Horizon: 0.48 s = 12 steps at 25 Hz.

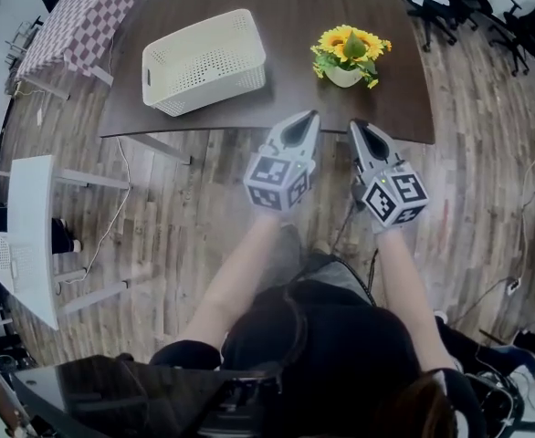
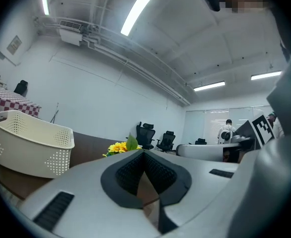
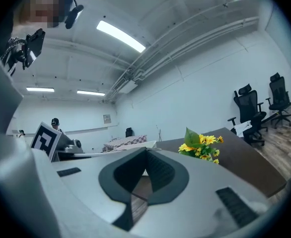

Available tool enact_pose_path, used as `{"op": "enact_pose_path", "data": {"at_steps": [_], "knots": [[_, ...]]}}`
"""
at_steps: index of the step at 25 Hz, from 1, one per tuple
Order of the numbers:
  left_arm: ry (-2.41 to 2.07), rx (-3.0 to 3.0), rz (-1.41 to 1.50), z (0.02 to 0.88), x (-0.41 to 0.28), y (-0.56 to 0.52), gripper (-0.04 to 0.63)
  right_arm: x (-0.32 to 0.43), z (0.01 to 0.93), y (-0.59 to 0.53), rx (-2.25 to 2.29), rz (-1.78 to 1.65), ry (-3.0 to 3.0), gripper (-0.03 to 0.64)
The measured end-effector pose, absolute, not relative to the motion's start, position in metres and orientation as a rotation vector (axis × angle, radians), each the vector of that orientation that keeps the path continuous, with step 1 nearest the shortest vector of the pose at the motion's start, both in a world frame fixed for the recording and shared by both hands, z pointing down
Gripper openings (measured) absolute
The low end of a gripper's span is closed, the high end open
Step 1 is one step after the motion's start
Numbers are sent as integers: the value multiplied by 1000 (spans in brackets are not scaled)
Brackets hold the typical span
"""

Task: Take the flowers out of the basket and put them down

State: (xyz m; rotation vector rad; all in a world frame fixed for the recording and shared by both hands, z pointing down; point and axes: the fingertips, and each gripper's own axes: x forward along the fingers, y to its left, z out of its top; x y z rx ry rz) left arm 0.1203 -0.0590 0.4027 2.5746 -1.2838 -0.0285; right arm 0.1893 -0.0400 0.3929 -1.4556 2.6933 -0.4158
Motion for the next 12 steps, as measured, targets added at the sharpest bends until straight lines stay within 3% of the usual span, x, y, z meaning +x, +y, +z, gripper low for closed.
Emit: {"op": "enact_pose_path", "data": {"at_steps": [12], "knots": [[-1407, 2538, -41, 400, 137, -29, 0, 197, 395, -14, -1299, -423, 2775, 0]]}}
